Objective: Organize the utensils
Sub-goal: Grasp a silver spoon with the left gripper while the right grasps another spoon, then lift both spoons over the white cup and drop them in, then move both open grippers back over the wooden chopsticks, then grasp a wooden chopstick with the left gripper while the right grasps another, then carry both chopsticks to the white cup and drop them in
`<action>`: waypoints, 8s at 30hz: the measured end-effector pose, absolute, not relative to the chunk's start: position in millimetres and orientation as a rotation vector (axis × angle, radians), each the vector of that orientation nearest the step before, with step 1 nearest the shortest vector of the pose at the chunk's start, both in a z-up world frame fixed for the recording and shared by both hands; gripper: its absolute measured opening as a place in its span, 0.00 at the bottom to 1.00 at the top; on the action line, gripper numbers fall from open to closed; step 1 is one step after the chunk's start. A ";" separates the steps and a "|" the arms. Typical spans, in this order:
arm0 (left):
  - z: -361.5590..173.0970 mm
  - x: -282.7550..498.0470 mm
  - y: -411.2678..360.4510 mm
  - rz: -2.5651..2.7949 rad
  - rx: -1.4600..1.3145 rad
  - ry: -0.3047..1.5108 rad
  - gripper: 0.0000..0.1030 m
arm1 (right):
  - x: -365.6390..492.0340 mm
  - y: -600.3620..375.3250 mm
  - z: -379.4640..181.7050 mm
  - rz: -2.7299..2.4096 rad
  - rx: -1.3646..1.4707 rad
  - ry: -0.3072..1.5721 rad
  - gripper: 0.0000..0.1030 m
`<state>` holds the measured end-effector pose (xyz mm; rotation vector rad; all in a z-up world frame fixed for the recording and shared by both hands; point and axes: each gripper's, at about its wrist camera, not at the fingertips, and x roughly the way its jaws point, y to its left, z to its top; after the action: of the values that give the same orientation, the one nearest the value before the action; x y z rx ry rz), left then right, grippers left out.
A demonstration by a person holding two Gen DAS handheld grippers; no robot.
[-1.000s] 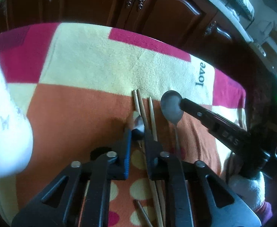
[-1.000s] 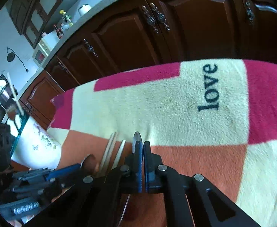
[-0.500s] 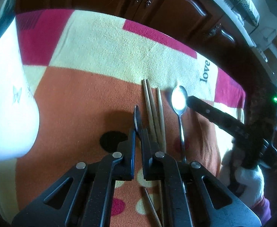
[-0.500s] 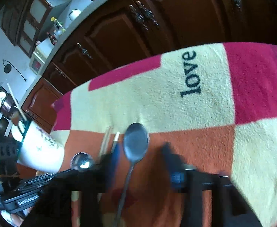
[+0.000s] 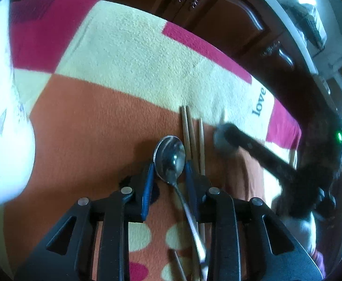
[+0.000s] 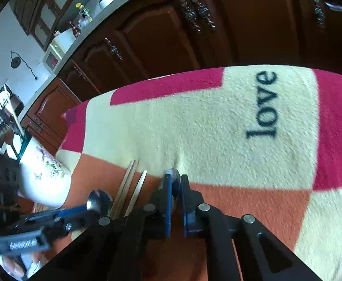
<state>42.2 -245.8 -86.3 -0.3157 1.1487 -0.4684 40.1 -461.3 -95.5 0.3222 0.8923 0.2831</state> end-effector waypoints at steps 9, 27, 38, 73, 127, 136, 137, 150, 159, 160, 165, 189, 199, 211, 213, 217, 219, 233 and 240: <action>-74.1 31.2 -245.3 -0.499 -0.263 1.116 0.01 | -10.3 -470.3 -80.8 0.265 0.326 0.861 0.02; 29.0 -50.9 -194.0 -0.640 -0.231 0.959 0.01 | -78.5 -431.6 32.2 0.275 0.279 0.646 0.01; 110.7 -40.1 -113.8 -0.575 -0.246 0.783 0.01 | -65.0 -352.5 104.6 0.371 0.213 0.530 0.01; 65.6 28.9 -61.5 -0.240 -0.039 0.584 0.01 | 8.7 -214.5 67.8 0.293 -0.053 0.531 0.02; 82.5 -36.1 -76.2 -0.284 -0.100 0.655 0.33 | -48.4 -265.2 62.6 0.232 0.094 0.616 0.36; 82.5 -58.1 -106.8 -0.334 -0.057 0.669 0.34 | -78.5 -287.8 60.5 0.182 0.108 0.627 0.39; 80.6 -60.4 -110.0 -0.343 -0.052 0.674 0.34 | -81.3 -291.4 59.4 0.175 0.109 0.630 0.39; 44.6 -82.1 -160.4 -0.444 0.009 0.779 0.34 | -102.9 -368.6 -4.8 0.042 0.231 0.798 0.41; 12.2 -82.1 -175.0 -0.463 0.038 0.869 0.34 | -64.2 -374.2 -57.7 0.061 0.272 0.932 0.36; 9.6 -81.4 -174.6 -0.460 0.041 0.873 0.34 | -62.1 -372.1 -62.0 0.067 0.267 0.945 0.36; -4.8 -73.8 -175.4 -0.450 0.045 0.915 0.34 | -47.0 -353.4 -81.1 0.076 0.196 0.991 0.36; -24.0 -46.2 -240.5 -0.549 0.031 0.991 0.34 | -53.2 -448.1 -66.5 -0.036 0.295 0.887 0.32; -43.4 -5.1 -283.8 -0.512 0.026 1.066 0.34 | 4.1 -433.7 -84.1 0.033 0.104 0.977 0.24; -73.5 44.7 -321.4 -0.474 0.060 1.158 0.30 | 45.1 -446.0 -89.7 0.119 0.109 1.003 0.20; -79.7 48.2 -323.4 -0.486 0.067 1.183 0.16 | 43.9 -451.8 -89.5 0.142 0.147 1.000 0.09; -79.9 48.8 -320.1 -0.500 0.083 1.157 0.05 | 31.7 -459.5 -85.3 0.132 0.162 0.980 0.06; -74.0 47.1 -312.5 -0.518 0.060 1.150 0.05 | 22.1 -464.3 -79.8 0.126 0.182 0.961 0.05; 15.4 -17.4 -269.8 -0.625 -0.002 0.943 0.05 | -74.5 -480.6 3.9 0.101 0.309 0.734 0.05; 39.1 -45.4 -255.3 -0.631 0.001 0.888 0.05 | -107.3 -457.6 35.1 0.089 0.238 0.682 0.05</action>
<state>-45.4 -255.3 39.1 0.0006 0.8875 -0.6314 -107.3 -457.6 35.1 0.2383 0.6823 0.0892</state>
